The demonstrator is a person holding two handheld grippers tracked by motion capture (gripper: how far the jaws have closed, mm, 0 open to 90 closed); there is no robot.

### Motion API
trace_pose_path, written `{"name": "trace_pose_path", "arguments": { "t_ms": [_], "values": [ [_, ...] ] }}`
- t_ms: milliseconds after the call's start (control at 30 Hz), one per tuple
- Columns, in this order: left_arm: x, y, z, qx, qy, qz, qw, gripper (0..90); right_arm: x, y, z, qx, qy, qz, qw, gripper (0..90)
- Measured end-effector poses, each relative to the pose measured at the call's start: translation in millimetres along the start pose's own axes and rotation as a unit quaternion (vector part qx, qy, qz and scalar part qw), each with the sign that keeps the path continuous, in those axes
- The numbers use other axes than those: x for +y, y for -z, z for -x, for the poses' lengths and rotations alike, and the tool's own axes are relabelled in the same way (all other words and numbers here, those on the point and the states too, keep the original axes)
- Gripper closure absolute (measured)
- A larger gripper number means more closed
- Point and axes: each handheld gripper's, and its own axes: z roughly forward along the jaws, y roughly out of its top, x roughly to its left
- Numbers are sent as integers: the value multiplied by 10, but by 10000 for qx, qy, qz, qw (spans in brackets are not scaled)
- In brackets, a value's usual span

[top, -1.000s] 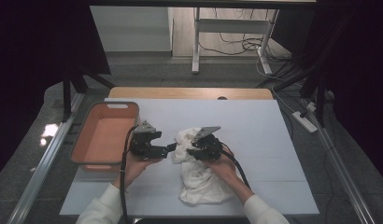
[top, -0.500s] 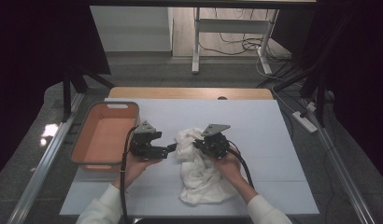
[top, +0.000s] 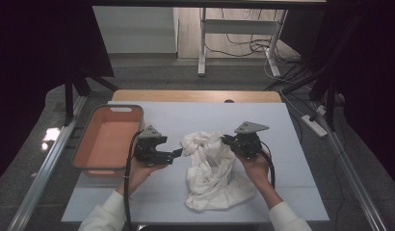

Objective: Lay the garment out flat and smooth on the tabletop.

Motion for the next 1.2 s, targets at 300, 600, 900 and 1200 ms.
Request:
{"name": "trace_pose_path", "arguments": {
  "t_ms": [300, 600, 900, 1200],
  "values": [
    [13, -26, 3, -27, -1, -16, 10000, 191, -207, 250, 245, -365, -311, -60, 9988, 841],
    [22, -66, 14, -49, -14, -59, 10000, 193, -402, 451, 438, -632, -538, -171, 9964, 841],
    [17, -91, 29, -70, -27, -95, 9999, 194, -618, 558, 591, -828, -756, -391, 9929, 842],
    [15, -89, 38, -89, -1, -82, 9999, 194, -813, 638, 654, -799, -970, -526, 9907, 842]
  ]
}}
